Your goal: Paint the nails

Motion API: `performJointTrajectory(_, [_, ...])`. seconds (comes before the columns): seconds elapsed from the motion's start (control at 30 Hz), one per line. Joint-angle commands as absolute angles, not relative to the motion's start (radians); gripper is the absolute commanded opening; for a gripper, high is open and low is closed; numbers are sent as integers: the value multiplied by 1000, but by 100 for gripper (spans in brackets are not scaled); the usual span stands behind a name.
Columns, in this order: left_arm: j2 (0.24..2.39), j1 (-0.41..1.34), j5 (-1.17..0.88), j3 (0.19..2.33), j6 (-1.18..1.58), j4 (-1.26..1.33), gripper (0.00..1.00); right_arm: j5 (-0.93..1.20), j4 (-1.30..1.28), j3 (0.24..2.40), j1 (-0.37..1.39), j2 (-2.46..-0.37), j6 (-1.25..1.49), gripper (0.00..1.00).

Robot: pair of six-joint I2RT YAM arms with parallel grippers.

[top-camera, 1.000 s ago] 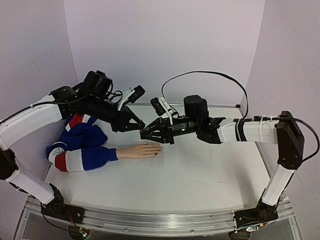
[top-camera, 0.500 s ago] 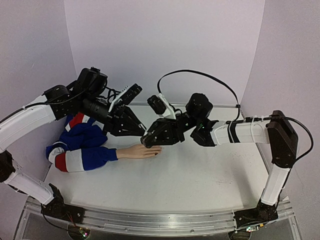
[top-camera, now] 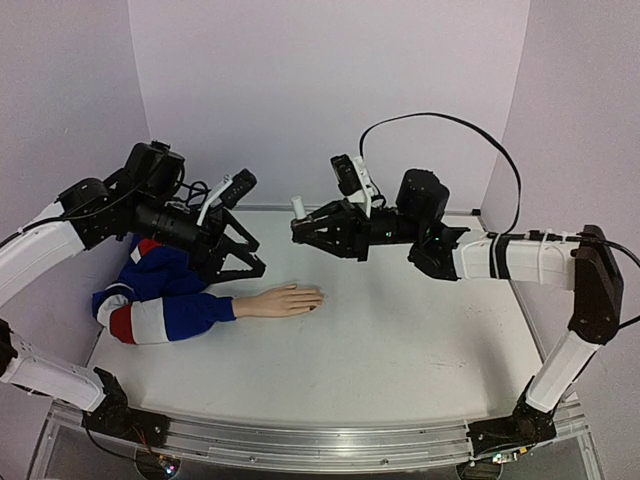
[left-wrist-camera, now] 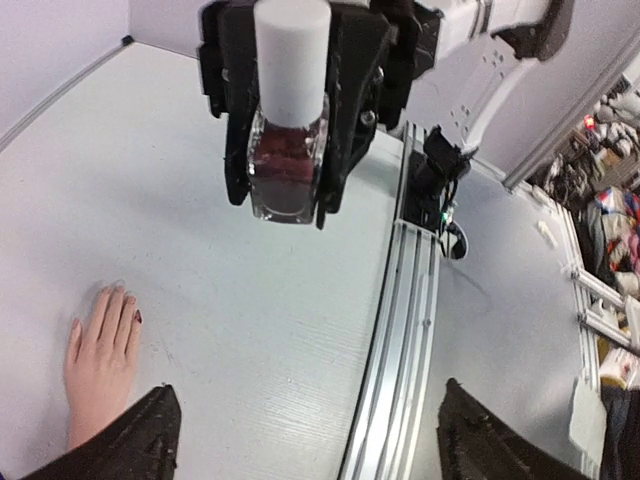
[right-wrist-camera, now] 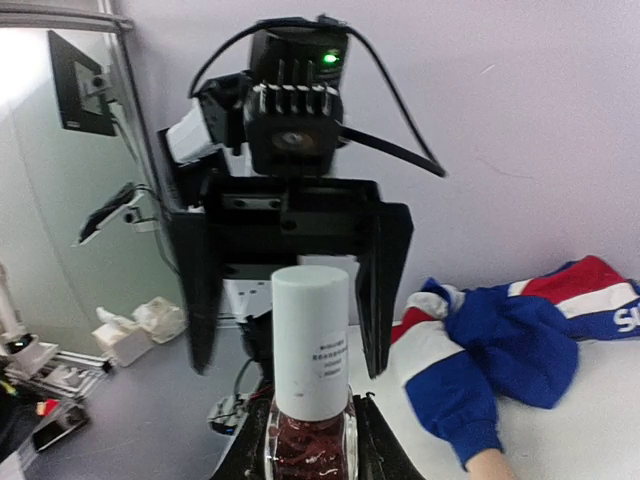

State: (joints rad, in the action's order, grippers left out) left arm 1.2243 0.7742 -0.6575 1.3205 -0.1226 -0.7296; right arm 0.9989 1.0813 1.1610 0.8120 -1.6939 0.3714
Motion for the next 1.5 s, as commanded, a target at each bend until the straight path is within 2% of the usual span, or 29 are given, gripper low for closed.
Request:
performJointTrajectory(0.0, [1151, 766, -529, 1312, 32, -630, 96, 712, 903, 1143, 825, -1599, 129, 0])
performJointTrajectory(0.07, [1146, 765, -442, 1296, 145, -569, 97, 524, 840, 1146, 857, -1587, 68, 0])
performJointTrajectory(0.17, [1131, 765, -354, 1251, 339, -430, 93, 107, 819, 1140, 947, -1578, -35, 0])
performJointTrajectory(0.27, [1113, 766, -295, 1184, 500, -276, 89, -94, 833, 1155, 1013, -1599, -91, 0])
performJointTrajectory(0.37, [1114, 767, -262, 1152, 562, -181, 80, -183, 835, 1192, 1049, -1632, -105, 0])
performJointTrajectory(0.7, [1162, 774, -233, 1185, 567, -164, 71, -232, 804, 1241, 1095, -1677, -150, 0])
performJointTrajectory(1.03, [1226, 812, -221, 1228, 530, -155, 54, -224, 792, 1250, 1106, -1684, -159, 0])
performJointTrajectory(1.27, [1241, 827, -199, 1234, 508, -156, 34, -222, 788, 1248, 1109, -1686, -164, 0])
performJointTrajectory(1.47, [1253, 842, -206, 1227, 495, -158, 26, -222, 788, 1253, 1109, -1680, -163, 0])
